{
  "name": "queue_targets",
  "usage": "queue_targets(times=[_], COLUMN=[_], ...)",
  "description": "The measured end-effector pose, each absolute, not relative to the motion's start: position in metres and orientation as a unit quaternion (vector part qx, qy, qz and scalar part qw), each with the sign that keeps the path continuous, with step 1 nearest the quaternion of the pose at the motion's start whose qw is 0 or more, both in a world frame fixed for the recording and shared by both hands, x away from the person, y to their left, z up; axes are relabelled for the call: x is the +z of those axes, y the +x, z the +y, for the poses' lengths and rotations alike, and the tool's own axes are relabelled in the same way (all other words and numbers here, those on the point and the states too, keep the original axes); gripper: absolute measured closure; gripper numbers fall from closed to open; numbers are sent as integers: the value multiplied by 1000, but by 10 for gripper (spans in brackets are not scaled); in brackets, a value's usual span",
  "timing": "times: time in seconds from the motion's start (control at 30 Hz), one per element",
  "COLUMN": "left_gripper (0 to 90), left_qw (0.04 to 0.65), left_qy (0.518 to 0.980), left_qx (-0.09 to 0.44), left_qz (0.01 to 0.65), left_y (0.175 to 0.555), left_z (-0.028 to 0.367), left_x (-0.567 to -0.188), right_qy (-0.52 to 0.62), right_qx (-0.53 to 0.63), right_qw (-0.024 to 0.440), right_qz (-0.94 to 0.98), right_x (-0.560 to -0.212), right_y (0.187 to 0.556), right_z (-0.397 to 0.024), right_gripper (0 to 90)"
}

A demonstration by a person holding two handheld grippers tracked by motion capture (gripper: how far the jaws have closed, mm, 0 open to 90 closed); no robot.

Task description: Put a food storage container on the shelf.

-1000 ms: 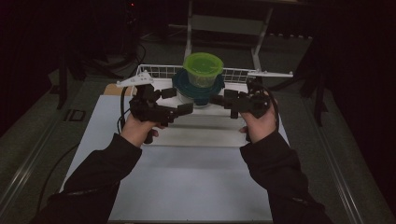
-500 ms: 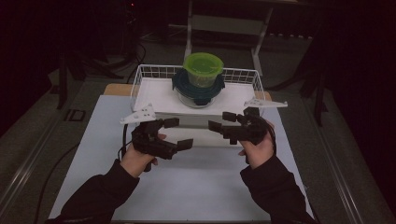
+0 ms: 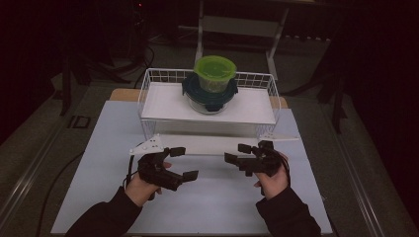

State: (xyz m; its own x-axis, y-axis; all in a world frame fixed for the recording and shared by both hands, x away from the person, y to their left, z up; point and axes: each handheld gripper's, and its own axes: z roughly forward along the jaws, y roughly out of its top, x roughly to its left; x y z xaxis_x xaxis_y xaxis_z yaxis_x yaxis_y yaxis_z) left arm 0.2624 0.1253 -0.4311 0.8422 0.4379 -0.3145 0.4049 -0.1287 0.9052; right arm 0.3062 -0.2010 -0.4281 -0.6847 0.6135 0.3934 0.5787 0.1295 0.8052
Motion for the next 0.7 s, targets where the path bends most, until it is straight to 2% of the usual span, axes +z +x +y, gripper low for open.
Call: queue_targets(times=[0.7], left_gripper=[26], left_qw=[573], left_qy=[774], left_qx=[-22], left_qz=[268], left_y=[240], left_z=[112], left_x=[-487], right_qy=[414], right_qx=[501], right_qw=[26], right_qz=[760], right_x=[-484], right_y=[284], right_z=[-217], right_gripper=[208])
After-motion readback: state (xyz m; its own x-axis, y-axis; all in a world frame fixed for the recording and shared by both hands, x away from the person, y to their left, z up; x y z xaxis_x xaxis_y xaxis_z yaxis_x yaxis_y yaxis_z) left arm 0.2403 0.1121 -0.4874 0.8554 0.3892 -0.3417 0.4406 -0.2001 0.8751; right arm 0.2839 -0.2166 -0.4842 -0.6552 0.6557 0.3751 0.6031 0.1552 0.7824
